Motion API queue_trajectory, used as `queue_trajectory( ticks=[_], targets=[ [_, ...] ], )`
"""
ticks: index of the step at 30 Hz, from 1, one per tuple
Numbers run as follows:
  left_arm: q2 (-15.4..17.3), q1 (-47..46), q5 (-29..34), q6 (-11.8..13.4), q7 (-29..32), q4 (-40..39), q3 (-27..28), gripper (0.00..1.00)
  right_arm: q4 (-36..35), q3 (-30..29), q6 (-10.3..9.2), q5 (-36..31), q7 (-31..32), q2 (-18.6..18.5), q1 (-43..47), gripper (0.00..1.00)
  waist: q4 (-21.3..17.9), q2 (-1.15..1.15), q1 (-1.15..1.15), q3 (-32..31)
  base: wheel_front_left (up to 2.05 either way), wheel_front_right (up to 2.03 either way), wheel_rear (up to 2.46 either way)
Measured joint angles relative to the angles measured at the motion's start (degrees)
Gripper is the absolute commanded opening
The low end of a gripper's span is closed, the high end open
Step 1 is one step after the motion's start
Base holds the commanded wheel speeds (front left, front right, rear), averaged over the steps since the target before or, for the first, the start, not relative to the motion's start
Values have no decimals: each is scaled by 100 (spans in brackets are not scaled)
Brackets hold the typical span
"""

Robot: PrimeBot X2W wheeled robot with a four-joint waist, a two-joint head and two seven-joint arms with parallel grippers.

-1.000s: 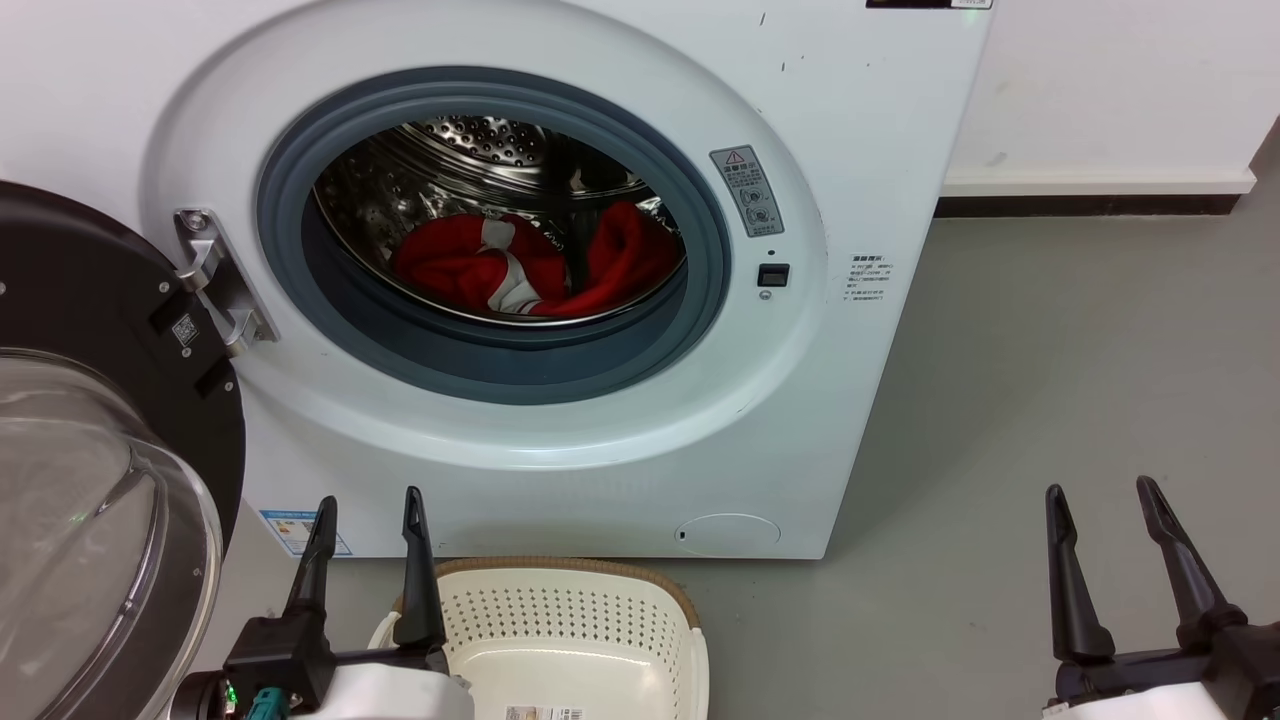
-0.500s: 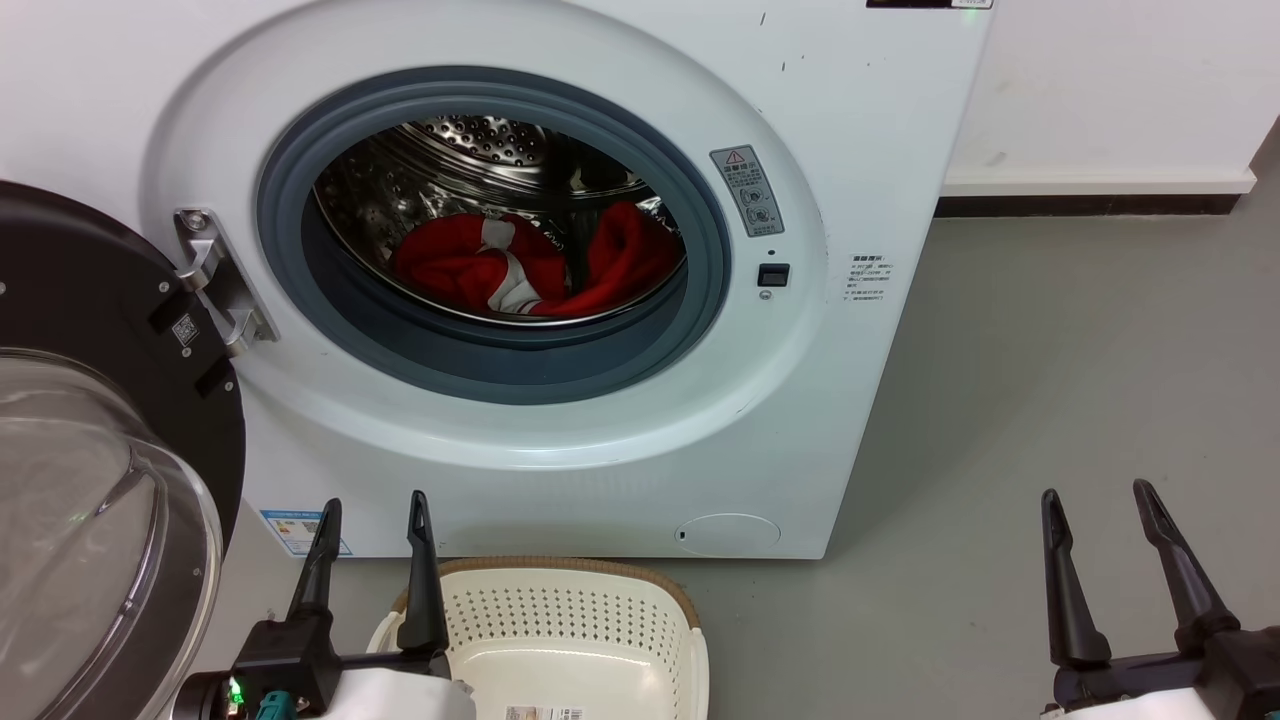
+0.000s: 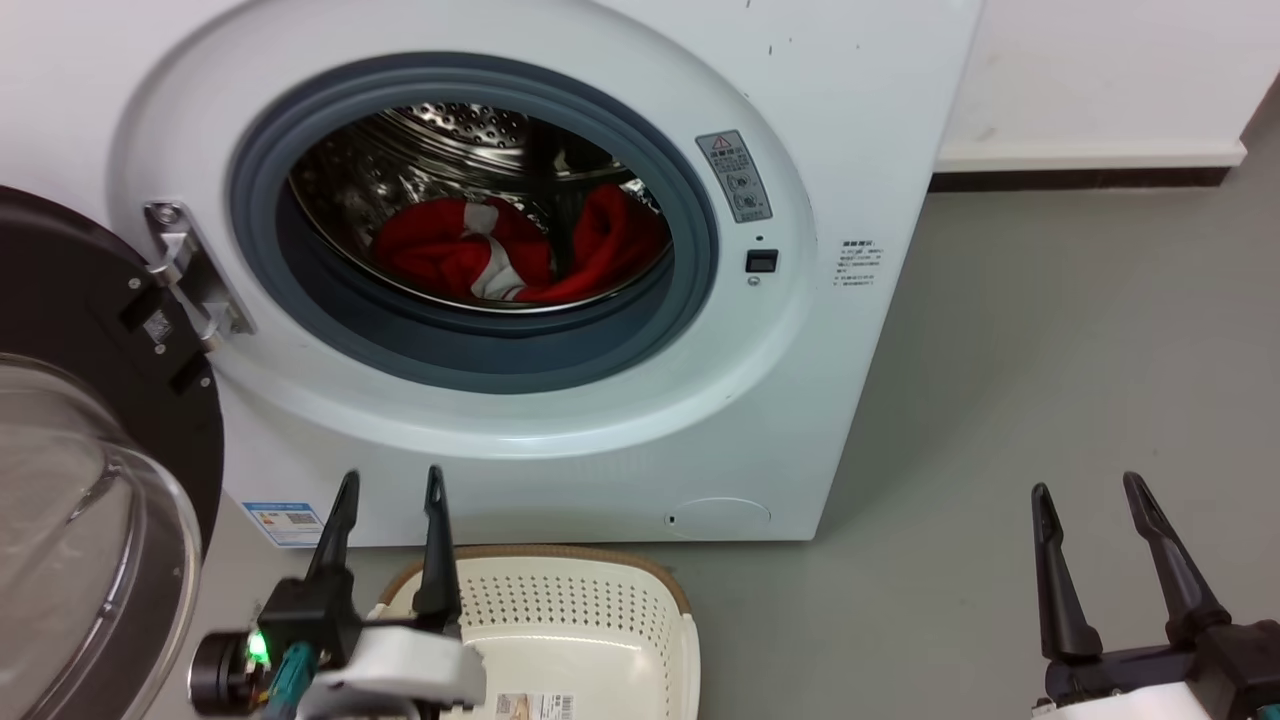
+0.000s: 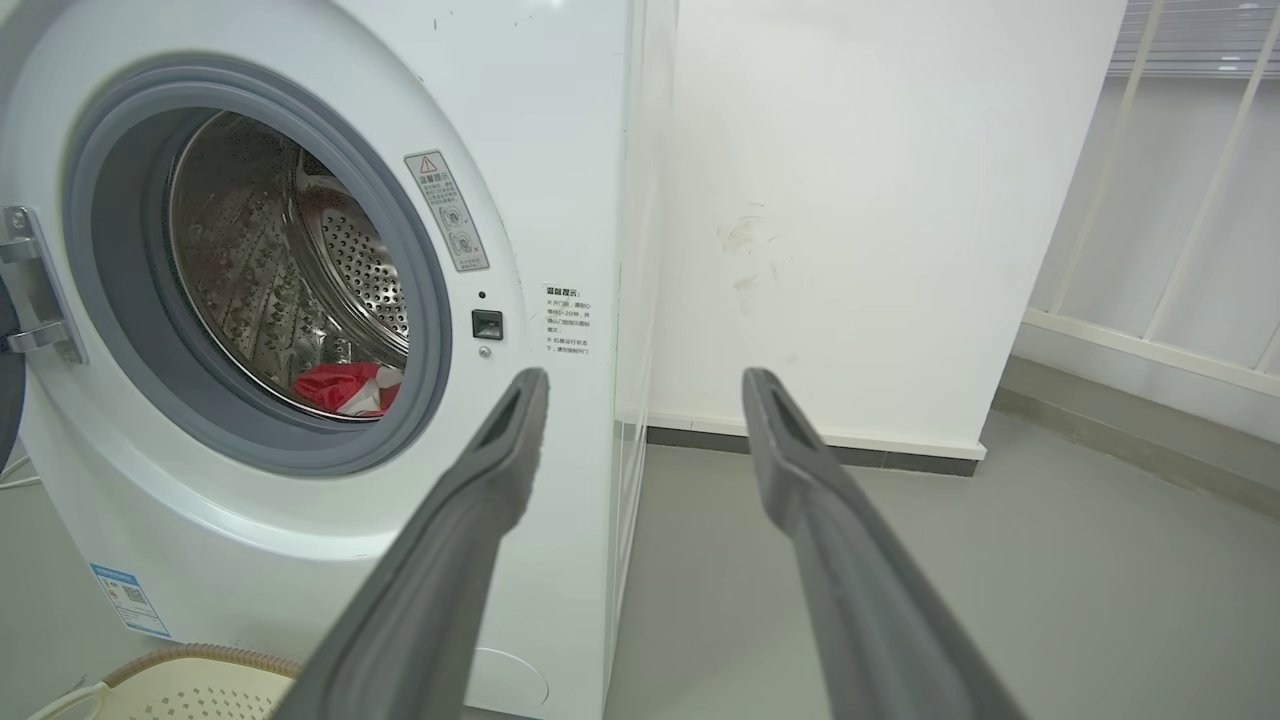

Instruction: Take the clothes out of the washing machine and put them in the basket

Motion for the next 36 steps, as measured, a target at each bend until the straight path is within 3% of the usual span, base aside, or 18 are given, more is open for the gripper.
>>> queue_trajectory(
  ticks=[9, 18, 26, 36],
  targets=[
    [14, -1541, 233, -366, 0, 1204, 63, 100, -44, 86, 1, 38, 0, -1, -361, 100, -222, 0, 0, 513, 0, 0, 0],
    [497, -4091, 478, -632, 44, 3512, 49, 100, -88, 135, 1, 174, -1, -7, -947, 100, -638, 0, 1, 1484, 0, 0, 0],
    [875, -5968, 617, -876, 632, 4809, -203, 100, -101, 164, 1, 403, -1, -8, -1433, 100, -991, 0, 1, 2294, 0, 0, 0],
    [1394, -7779, 681, -1048, 1618, 5790, -722, 100, -141, 318, 1, 649, -1, -10, -1707, 100, -1438, 0, 1, 3177, 0, 0, 0]
  ],
)
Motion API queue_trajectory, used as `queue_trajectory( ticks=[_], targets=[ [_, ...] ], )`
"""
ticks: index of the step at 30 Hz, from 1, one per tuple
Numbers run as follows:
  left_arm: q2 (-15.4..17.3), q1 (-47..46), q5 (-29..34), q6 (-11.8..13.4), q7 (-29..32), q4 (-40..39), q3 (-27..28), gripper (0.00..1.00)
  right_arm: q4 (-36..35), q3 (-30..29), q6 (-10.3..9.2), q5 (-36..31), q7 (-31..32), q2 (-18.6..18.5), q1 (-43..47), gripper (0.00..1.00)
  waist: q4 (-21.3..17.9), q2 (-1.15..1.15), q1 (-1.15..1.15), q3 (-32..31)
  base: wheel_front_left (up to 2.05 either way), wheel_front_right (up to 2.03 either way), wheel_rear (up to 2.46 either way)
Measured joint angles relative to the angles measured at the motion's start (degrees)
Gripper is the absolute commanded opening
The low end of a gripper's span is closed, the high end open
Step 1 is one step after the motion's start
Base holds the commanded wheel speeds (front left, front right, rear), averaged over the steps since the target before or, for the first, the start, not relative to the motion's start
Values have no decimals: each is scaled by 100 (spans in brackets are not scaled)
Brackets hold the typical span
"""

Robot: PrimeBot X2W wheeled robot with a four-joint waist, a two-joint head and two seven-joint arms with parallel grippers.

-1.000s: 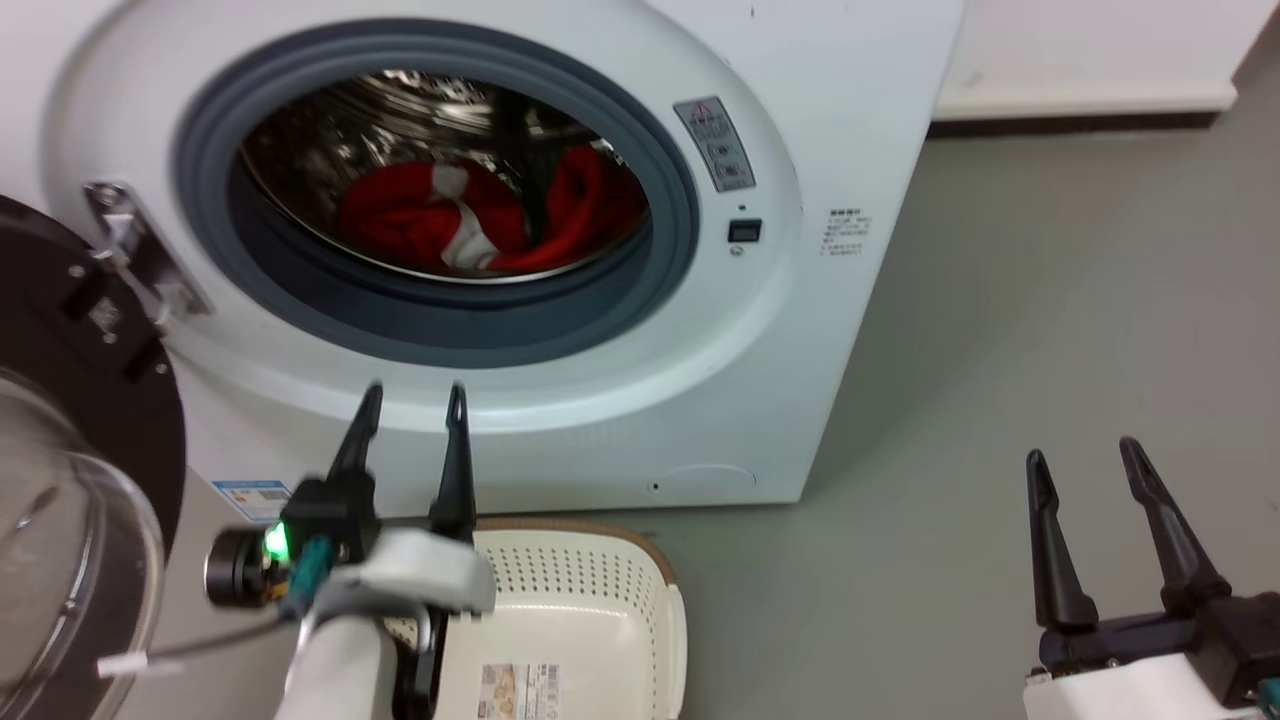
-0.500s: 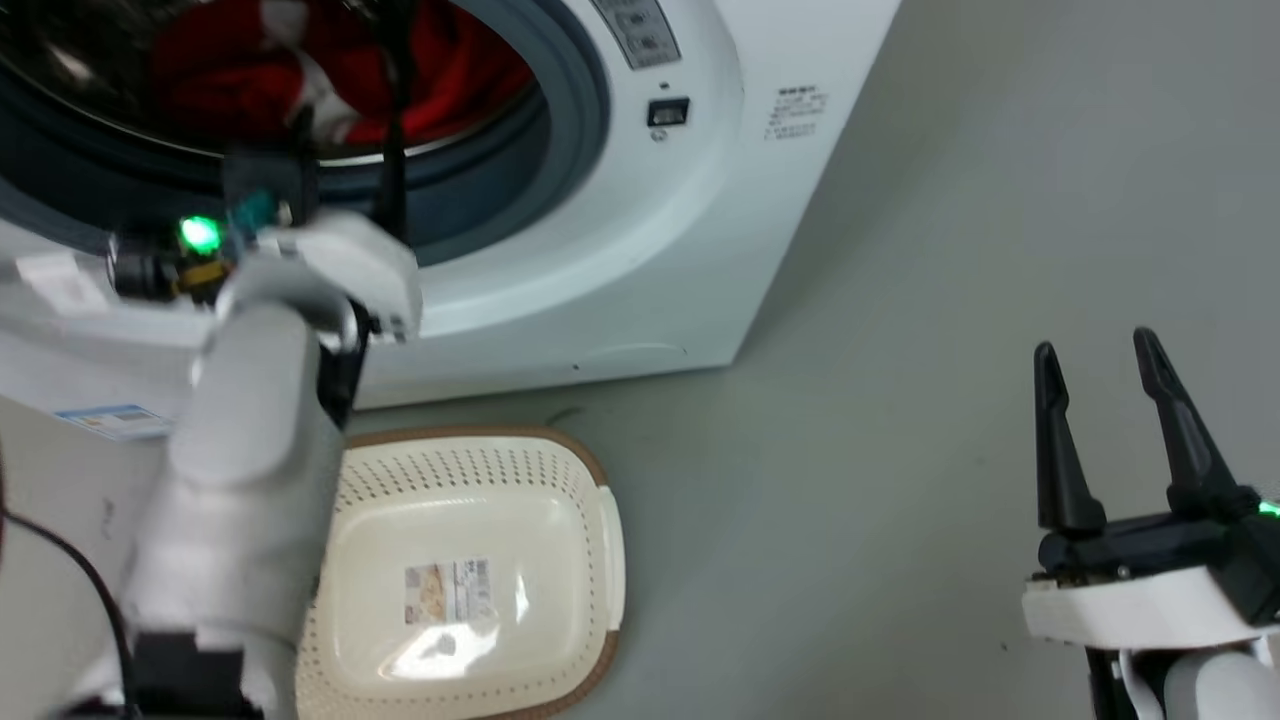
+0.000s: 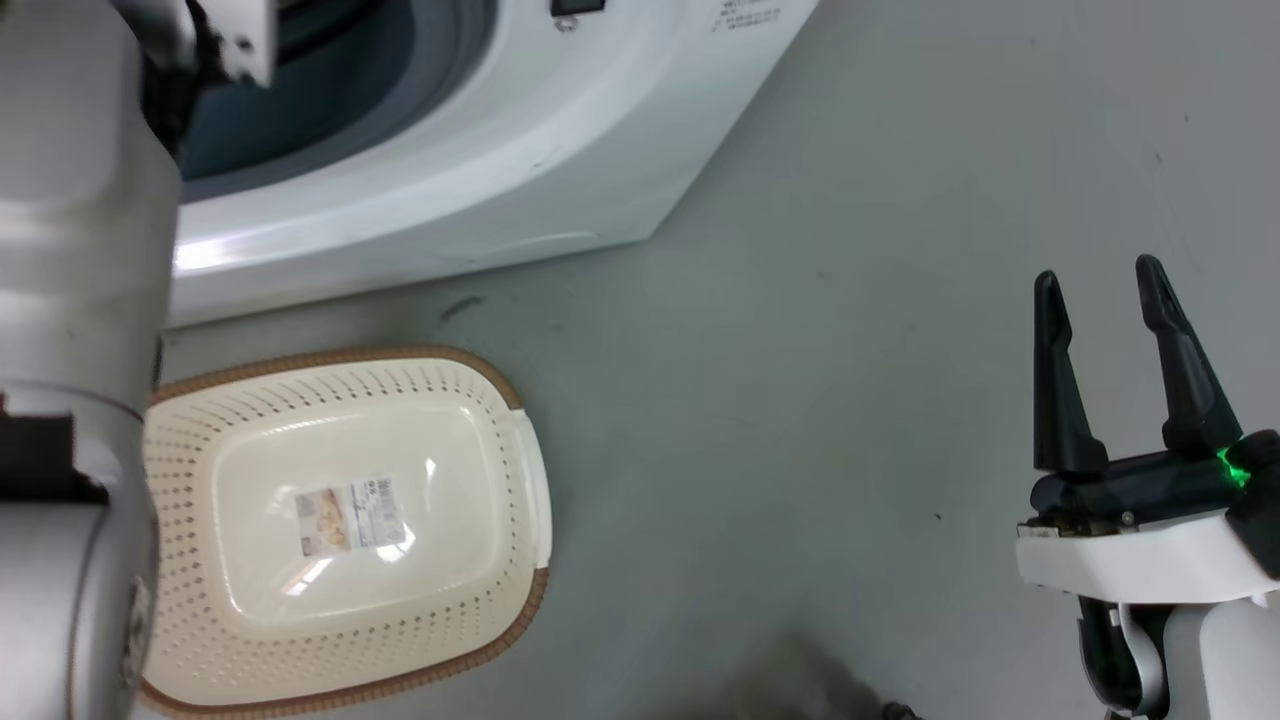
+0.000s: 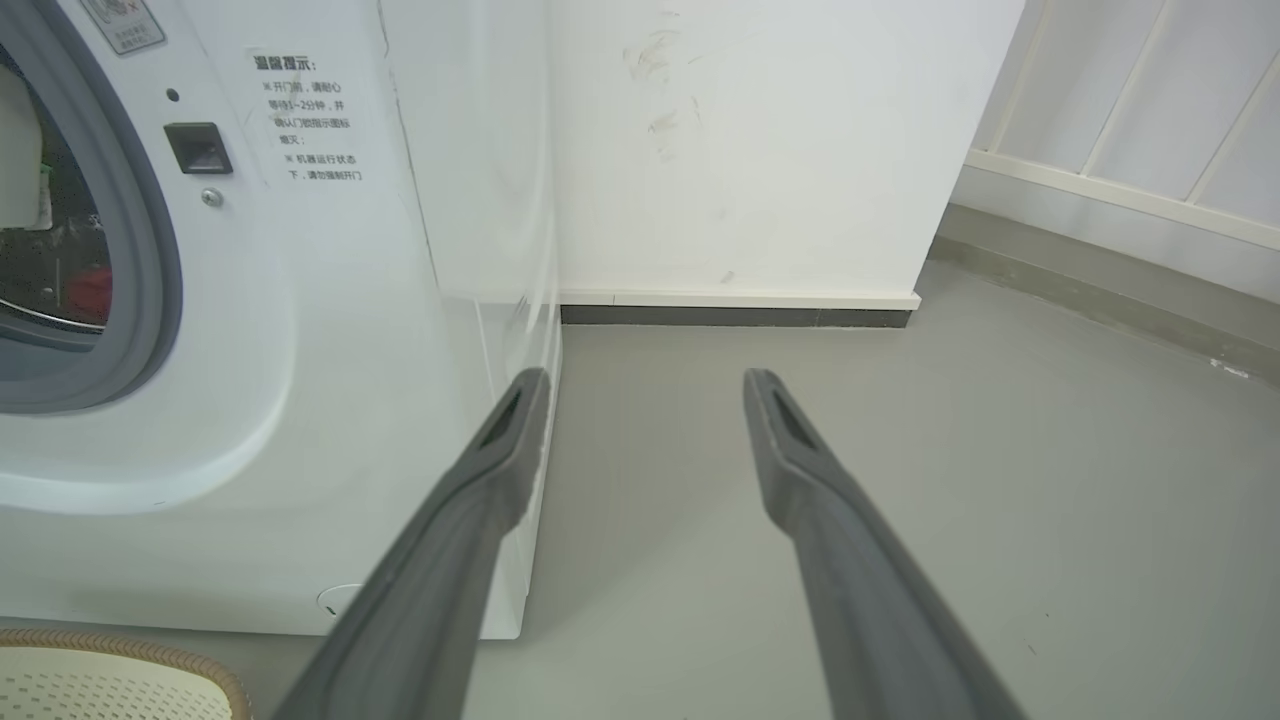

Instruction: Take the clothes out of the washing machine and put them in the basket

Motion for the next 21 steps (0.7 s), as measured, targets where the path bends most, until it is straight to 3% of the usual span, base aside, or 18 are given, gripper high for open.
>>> queue_trajectory(
  ticks=[9, 14, 21],
  targets=[
    [125, -1189, -735, -5, 1249, 381, -876, 100, -51, 107, 0, 211, 0, 0, -238, 100, -249, 0, 0, 722, 0, 0, 0],
    [420, -1550, -1036, -4, 1720, 437, -1198, 100, -59, 199, 0, 361, 1, 1, -321, 100, -423, 0, 0, 1018, 0, 0, 0],
    [568, -1780, -1182, -5, 2140, 446, -1639, 100, -63, 244, 0, 503, 1, 1, -324, 100, -598, 0, 0, 1262, 0, 0, 0]
  ],
)
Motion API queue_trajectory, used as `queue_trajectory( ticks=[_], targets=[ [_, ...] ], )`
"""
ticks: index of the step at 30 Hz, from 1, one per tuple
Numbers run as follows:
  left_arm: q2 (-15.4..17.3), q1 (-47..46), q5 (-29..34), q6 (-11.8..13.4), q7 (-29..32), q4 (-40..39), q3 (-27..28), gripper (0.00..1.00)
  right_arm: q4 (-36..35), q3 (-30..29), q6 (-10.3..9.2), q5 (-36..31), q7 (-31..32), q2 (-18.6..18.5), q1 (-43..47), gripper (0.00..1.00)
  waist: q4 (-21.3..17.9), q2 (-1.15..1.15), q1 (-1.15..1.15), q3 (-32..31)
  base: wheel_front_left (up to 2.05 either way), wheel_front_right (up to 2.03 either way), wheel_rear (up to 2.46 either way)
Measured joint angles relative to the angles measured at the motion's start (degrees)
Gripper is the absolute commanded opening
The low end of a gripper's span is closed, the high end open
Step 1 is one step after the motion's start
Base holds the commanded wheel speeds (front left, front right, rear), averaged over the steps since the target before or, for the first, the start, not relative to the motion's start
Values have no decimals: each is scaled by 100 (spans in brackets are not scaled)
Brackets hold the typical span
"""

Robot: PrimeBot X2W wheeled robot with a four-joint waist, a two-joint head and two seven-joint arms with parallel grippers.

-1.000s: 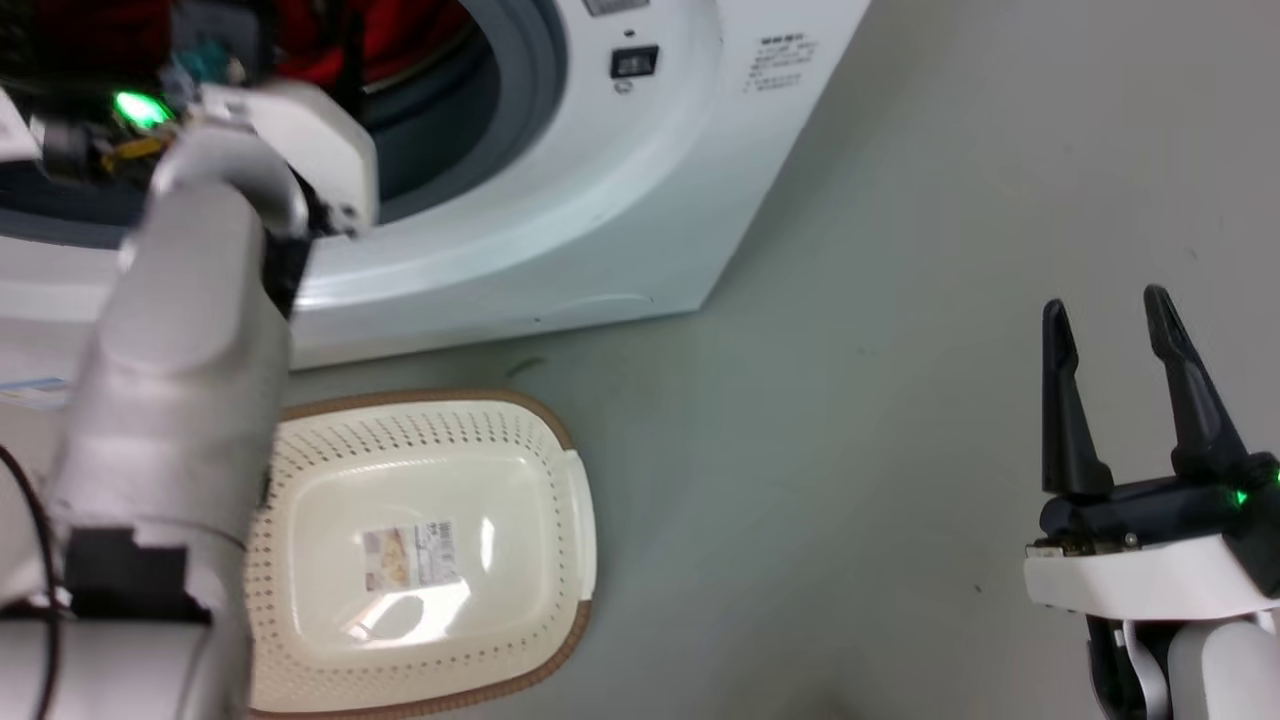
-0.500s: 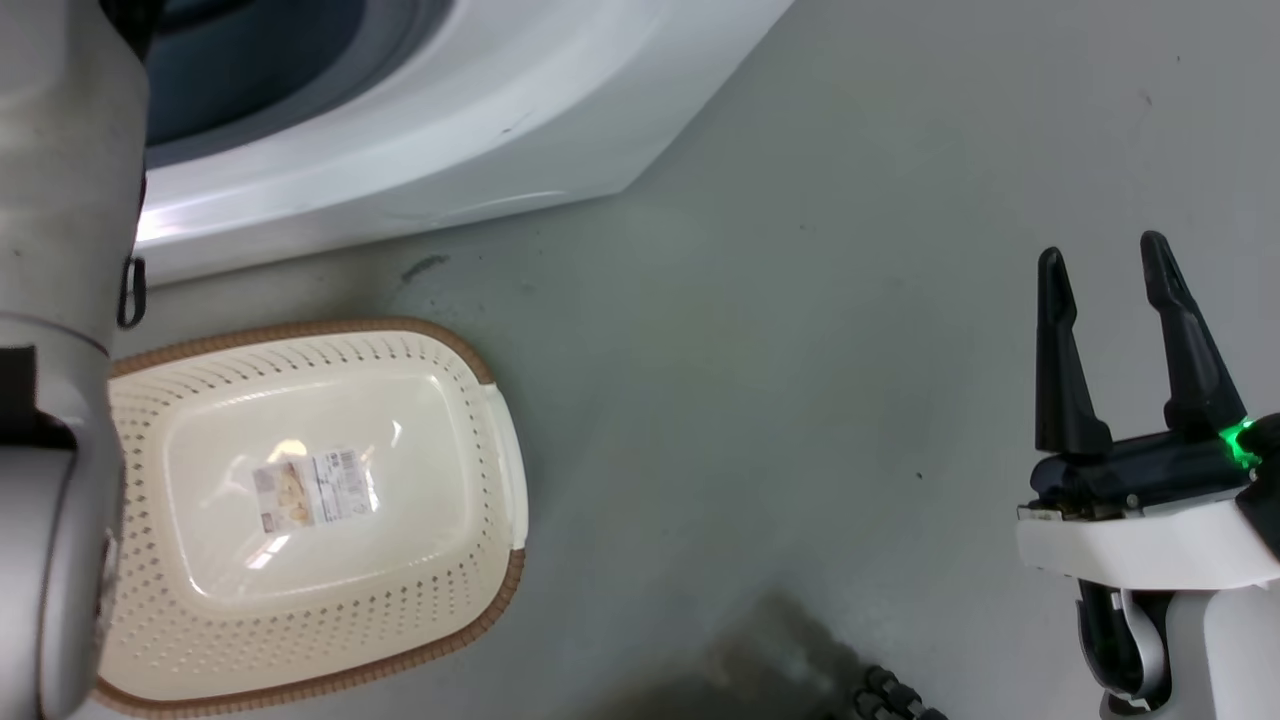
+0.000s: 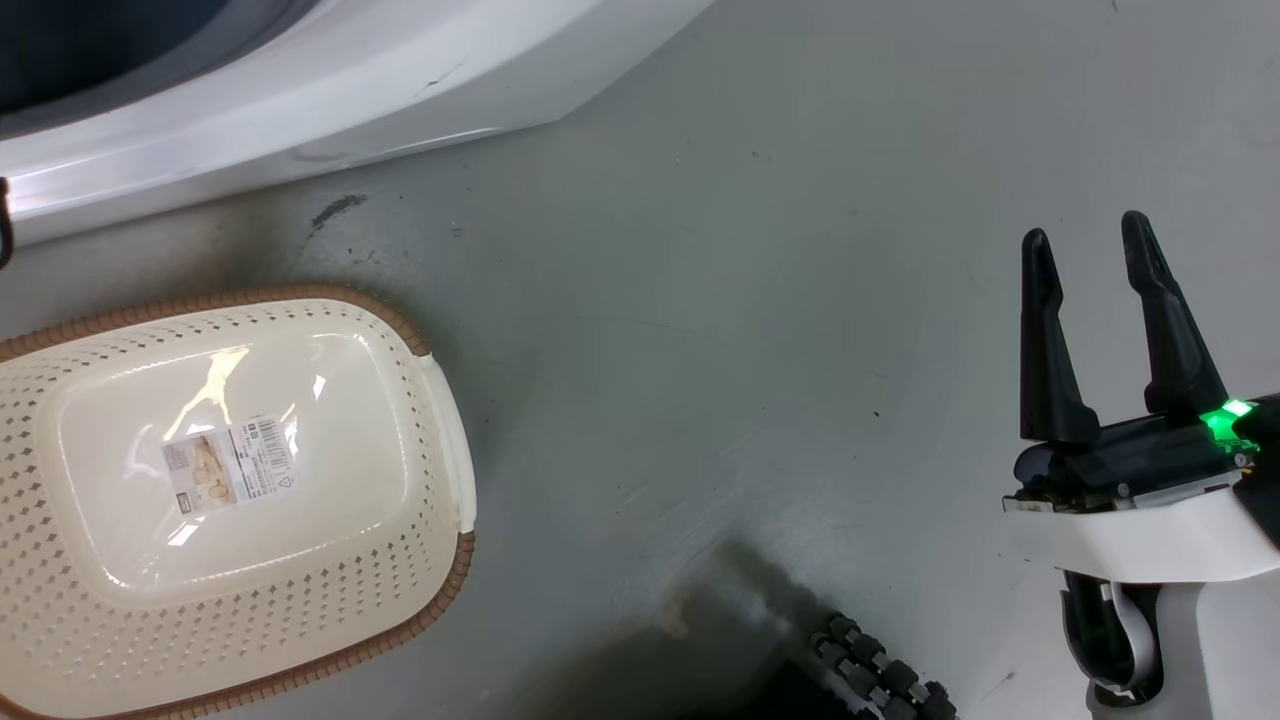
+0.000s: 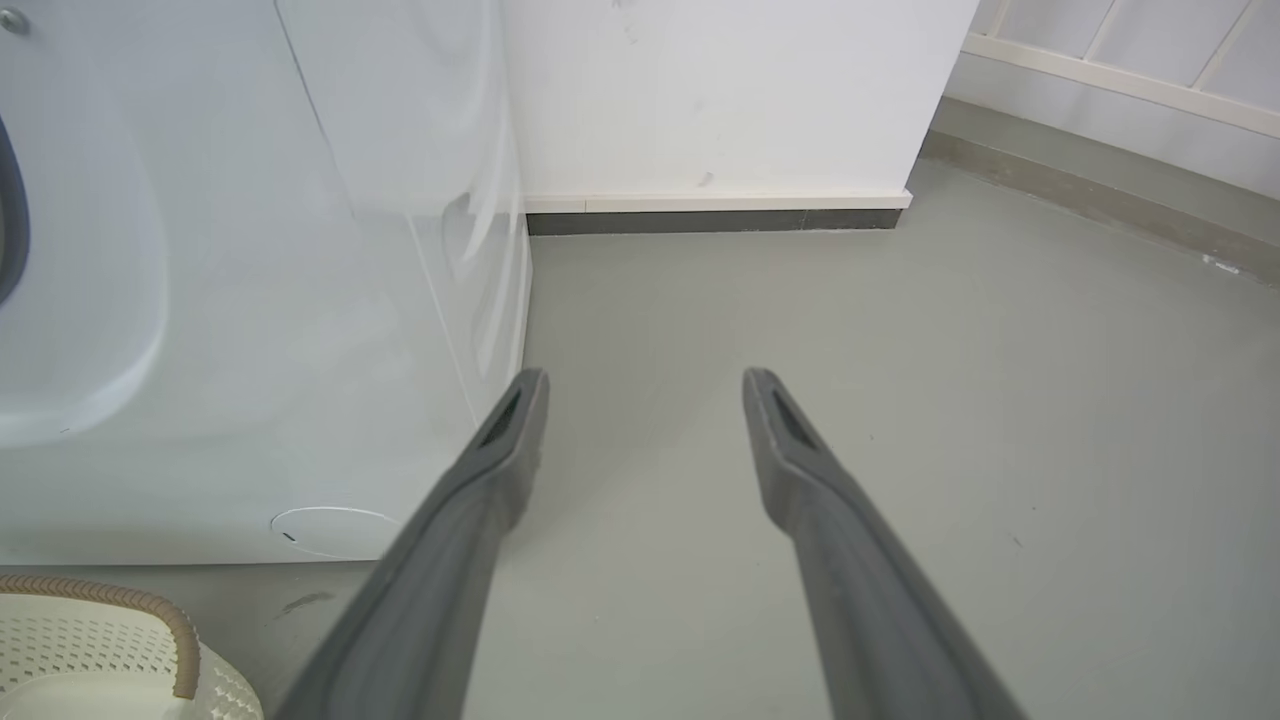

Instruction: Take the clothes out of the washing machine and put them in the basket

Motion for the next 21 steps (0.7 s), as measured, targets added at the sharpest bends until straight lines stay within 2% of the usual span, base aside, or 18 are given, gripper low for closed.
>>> queue_trajectory(
  ticks=[9, 10, 11, 16, 21],
  targets=[
    [67, -87, -97, 2, 205, 109, -145, 100, 2, 24, 0, 55, 0, 0, -38, 100, -31, 0, -1, 97, 0, 0, 0],
    [67, -88, -107, 3, 218, 113, -154, 45, 2, 20, 0, 55, 0, 0, -53, 100, -31, 0, 0, 98, 0, 0, 0],
    [69, -90, -103, 3, 214, 110, -174, 0, 2, 16, 0, 56, 0, 0, -59, 100, -31, 0, -1, 99, 0, 0, 0],
    [85, -74, -138, 2, 41, 103, -219, 0, 11, 15, 0, 56, 0, 0, -59, 100, -18, 0, -1, 76, 0, 0, 0],
    [62, 148, -220, 33, -523, 52, -204, 0, 23, -34, 0, 15, 0, 0, -58, 100, 47, 0, 0, -70, 0, 0, 0]
  ],
)
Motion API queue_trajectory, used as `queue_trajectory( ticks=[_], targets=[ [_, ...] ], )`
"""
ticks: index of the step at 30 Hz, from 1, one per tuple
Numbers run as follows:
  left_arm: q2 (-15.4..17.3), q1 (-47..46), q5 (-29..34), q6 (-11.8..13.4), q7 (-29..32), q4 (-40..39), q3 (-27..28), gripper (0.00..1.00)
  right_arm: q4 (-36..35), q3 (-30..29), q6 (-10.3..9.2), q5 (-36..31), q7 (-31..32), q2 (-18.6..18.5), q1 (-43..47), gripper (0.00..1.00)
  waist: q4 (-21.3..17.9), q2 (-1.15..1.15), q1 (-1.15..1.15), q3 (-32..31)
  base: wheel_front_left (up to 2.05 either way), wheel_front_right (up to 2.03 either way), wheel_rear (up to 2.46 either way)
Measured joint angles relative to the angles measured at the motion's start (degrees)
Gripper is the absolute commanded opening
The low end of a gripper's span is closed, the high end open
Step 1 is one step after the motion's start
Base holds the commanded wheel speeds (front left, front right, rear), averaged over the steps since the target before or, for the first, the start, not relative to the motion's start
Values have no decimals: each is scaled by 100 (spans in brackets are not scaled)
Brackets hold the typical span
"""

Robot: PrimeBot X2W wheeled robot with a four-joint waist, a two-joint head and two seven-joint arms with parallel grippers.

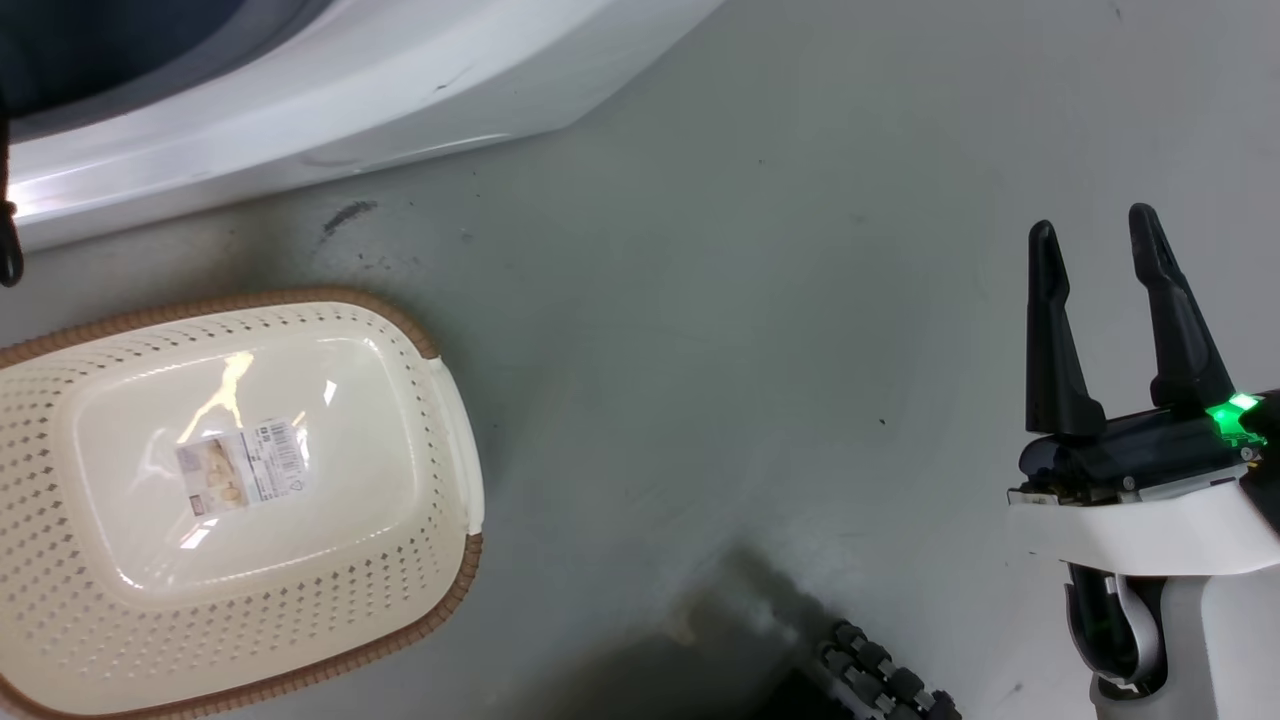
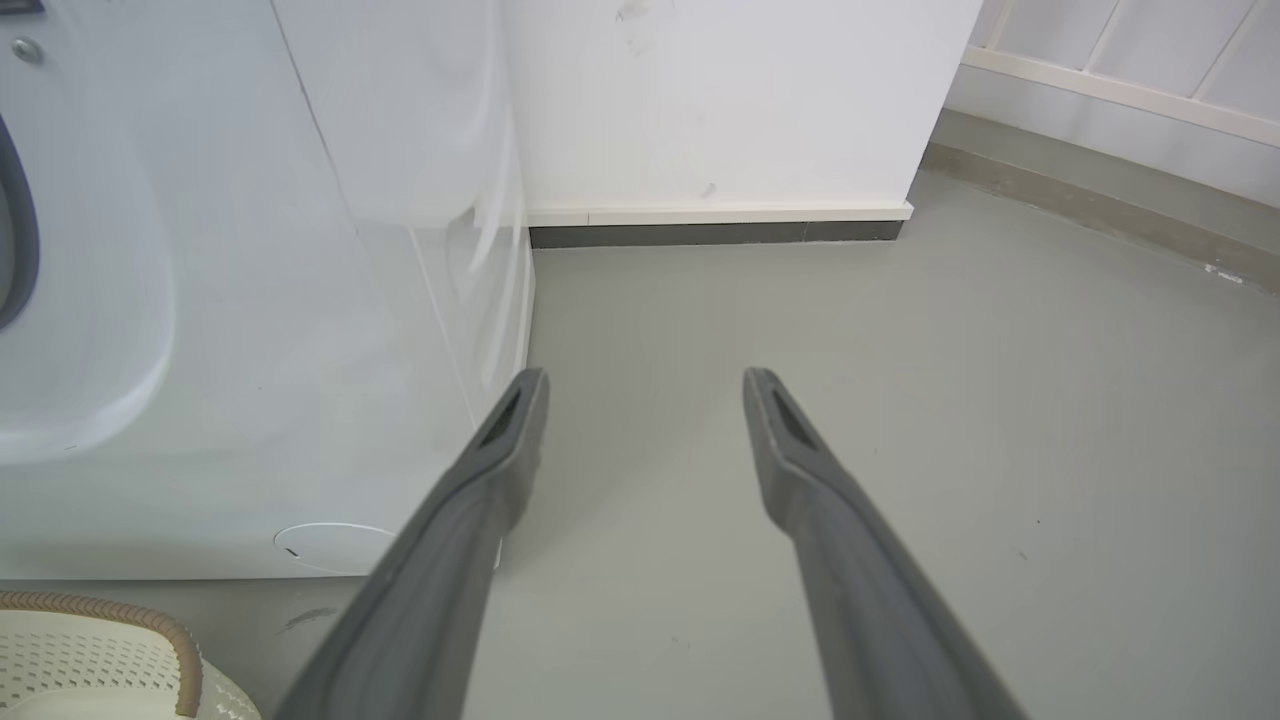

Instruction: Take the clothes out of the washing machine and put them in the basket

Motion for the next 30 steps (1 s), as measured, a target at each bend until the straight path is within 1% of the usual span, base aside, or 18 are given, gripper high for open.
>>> queue_trajectory(
  ticks=[5, 7, 13, 20, 26, 30],
  targets=[
    [-90, 433, -183, 0, -736, -63, 56, 0, 16, -59, 0, -137, 0, 1, 12, 100, 148, 0, 0, -285, 0, 0, 0],
    [-171, 651, -267, -1, -1125, -114, 92, 0, 26, -96, 1, -211, 0, 2, 33, 100, 234, 0, 0, -425, 0, 0, 0],
    [-376, 1418, -482, -14, -1995, -137, 152, 0, 88, -162, 1, -438, 0, 4, 116, 100, 535, 0, 0, -889, 0, 0, 0],
    [-660, 2272, -716, -26, -2840, -201, 160, 0, 186, -229, 0, -689, -1, 5, 366, 100, 857, 0, -1, -1489, 0, 0, 0],
    [-742, 3015, -895, -27, -3169, -501, 213, 0, 233, -268, 0, -849, 0, 5, 617, 100, 1095, 0, -1, -2026, 0, 0, 0],
    [-725, 3583, -914, -2, -3218, -957, 256, 0, 267, -289, 1, -958, 0, 5, 809, 100, 1238, 0, -1, -2383, 0, 0, 0]
  ],
)
